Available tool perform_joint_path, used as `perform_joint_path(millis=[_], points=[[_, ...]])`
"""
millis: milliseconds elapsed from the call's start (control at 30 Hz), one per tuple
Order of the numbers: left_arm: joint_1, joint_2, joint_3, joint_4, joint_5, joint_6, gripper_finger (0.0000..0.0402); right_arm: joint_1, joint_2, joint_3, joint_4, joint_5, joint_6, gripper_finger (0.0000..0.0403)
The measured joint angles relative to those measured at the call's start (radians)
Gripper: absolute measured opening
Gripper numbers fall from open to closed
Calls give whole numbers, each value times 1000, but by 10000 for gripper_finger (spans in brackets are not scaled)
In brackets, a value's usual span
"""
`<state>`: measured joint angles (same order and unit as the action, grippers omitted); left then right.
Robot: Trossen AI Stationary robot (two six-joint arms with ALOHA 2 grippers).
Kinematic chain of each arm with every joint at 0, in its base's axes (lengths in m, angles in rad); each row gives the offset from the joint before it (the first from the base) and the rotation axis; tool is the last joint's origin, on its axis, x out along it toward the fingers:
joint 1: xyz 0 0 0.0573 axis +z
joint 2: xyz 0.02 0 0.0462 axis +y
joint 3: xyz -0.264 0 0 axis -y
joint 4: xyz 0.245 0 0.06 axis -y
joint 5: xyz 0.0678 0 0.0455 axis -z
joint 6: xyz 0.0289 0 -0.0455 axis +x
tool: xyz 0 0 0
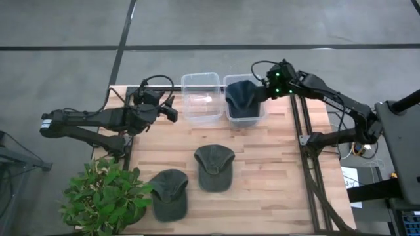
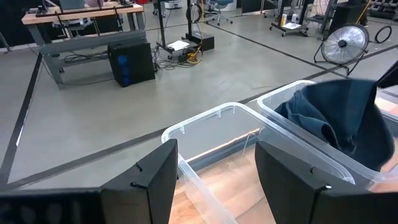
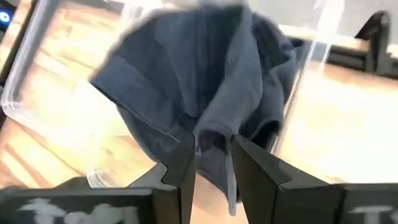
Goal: Pick & Place hat
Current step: Put the blue cap into the right transparent bin
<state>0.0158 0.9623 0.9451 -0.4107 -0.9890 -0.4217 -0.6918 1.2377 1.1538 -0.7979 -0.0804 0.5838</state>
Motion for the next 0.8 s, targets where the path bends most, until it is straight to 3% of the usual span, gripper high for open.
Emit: perform_joint_path(millis=[333, 800], points=[[0, 0, 0, 36, 0, 0, 208, 7, -44, 1, 158, 30, -89, 60], [0, 16, 0, 45, 60, -34, 208, 6, 229, 6, 106, 33, -203, 9]])
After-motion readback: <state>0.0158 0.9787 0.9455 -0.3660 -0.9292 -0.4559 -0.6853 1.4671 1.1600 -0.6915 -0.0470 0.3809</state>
